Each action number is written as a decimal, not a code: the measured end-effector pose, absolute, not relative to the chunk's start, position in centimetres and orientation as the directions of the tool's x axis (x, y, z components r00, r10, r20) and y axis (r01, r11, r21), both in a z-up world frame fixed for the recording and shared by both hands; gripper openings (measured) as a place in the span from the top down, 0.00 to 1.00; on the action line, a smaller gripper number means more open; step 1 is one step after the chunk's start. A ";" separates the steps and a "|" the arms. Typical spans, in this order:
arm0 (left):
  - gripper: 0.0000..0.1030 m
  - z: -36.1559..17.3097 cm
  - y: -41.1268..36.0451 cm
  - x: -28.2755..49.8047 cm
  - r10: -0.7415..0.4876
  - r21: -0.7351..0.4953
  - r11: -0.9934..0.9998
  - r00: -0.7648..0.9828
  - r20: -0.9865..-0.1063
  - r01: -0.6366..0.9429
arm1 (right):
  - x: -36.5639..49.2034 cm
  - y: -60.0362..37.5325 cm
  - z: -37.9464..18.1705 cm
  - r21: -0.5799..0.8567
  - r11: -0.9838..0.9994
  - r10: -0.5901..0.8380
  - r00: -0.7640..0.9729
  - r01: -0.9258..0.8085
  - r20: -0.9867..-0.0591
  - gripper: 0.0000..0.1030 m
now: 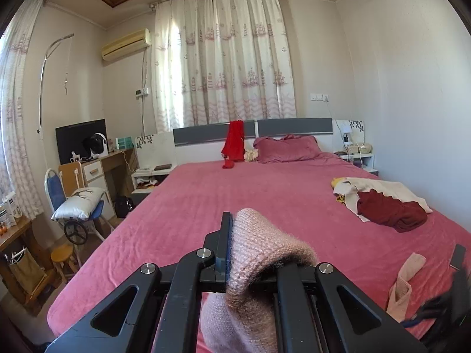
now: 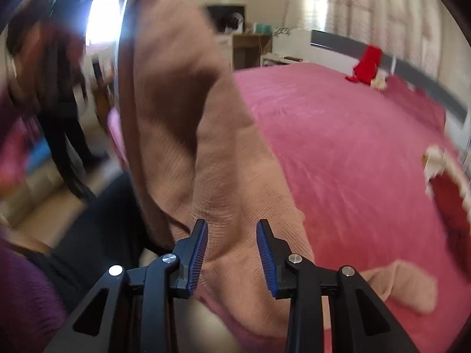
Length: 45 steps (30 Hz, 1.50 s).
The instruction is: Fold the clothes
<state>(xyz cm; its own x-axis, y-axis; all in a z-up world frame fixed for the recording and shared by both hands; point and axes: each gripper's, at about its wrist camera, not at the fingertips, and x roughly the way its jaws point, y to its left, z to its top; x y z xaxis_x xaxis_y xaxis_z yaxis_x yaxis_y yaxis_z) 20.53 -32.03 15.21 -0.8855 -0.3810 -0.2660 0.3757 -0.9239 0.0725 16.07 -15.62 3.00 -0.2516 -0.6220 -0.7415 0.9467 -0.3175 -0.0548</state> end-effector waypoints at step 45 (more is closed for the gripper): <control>0.89 5.8 -41.8 6.9 -0.363 0.194 -0.932 -0.756 -0.545 0.307 | -8.7 -14.1 17.5 0.102 -0.708 -0.660 -0.602 0.699 -0.450 0.93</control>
